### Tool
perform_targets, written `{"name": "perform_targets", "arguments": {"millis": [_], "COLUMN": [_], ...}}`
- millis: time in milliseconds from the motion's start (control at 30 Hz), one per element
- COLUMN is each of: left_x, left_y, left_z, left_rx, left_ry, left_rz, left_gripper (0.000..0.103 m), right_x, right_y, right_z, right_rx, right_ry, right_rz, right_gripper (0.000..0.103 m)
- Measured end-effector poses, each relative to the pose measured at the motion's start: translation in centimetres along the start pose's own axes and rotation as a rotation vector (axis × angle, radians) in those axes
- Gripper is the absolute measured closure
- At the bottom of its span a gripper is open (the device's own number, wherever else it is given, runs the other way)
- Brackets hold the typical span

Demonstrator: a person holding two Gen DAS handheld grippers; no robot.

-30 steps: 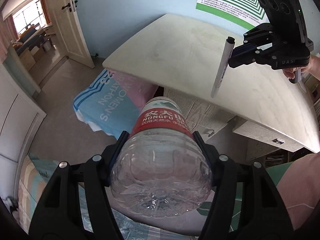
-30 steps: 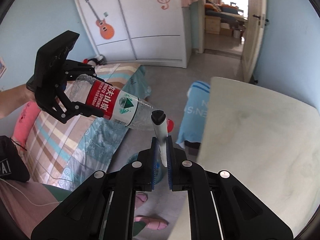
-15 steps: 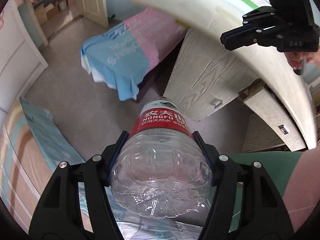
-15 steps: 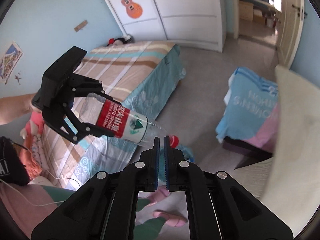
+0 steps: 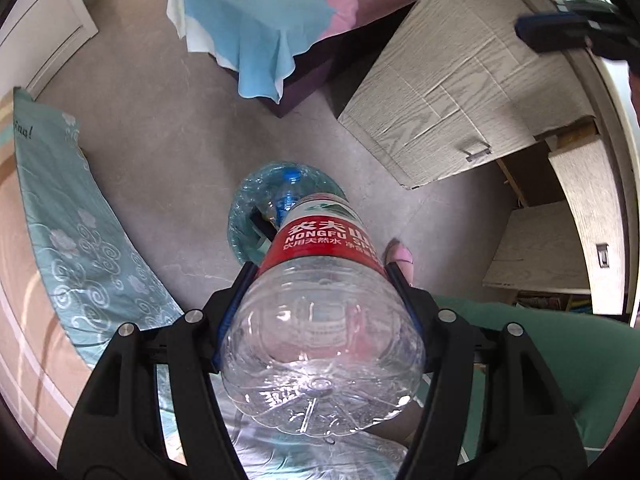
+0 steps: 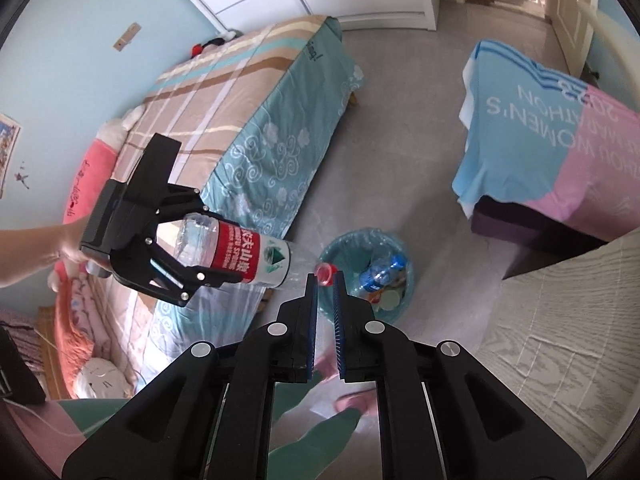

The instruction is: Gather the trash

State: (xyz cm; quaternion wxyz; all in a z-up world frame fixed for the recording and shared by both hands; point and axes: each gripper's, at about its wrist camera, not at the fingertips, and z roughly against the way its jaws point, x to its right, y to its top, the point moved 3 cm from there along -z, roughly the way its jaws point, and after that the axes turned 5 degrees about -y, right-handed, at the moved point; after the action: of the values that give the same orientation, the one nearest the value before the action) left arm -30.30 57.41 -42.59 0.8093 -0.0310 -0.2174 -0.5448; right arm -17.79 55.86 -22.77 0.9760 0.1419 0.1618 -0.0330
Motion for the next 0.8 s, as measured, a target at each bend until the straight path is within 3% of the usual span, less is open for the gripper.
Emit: {"name": "perform_targets", "arguments": {"millis": [333,400,433,467,600,733,800], "left_x": [-0.4,-0.6,-0.6,-0.7,-0.9,-1.3,-1.5], "left_y": [0.6,0.8,0.9,1.1,1.2,0.9,0.8], "left_z": [-5.3,-6.3,-6.7,-6.9,-7.4,-7.2,-7.1], "left_rx": [-0.059,-0.091,-0.104,-0.113,-0.129,-0.138,-0.138], "left_ry": [0.005,0.007,0.006,0.008,0.03,0.035,0.042], "left_rz": [-0.009,0.011,0.02,0.025,0.025,0.037,0.046], "left_gripper": [0.041,0.038,0.034,0.024,0.013,0.012,0.008], "right_x": [0.6,0.7,0.8,0.9,1.4,1.7,1.9], "right_y": [-1.1,-1.5,-1.5,-1.7,-2.0,-2.1,-2.1], "right_z": [-4.6,-5.2,-5.3,-5.5,-6.0,-6.3,-6.4], "right_rx": [-0.049,-0.059,-0.06,-0.062,-0.076,-0.085,-0.084], "right_ry": [0.027,0.018,0.013,0.007,0.01,0.008,0.011], "right_rz": [-0.04,-0.047,-0.053,-0.06,-0.084,-0.103,-0.112], "right_gripper": [0.07,0.058,0.046,0.039,0.034,0.033,0.027]}}
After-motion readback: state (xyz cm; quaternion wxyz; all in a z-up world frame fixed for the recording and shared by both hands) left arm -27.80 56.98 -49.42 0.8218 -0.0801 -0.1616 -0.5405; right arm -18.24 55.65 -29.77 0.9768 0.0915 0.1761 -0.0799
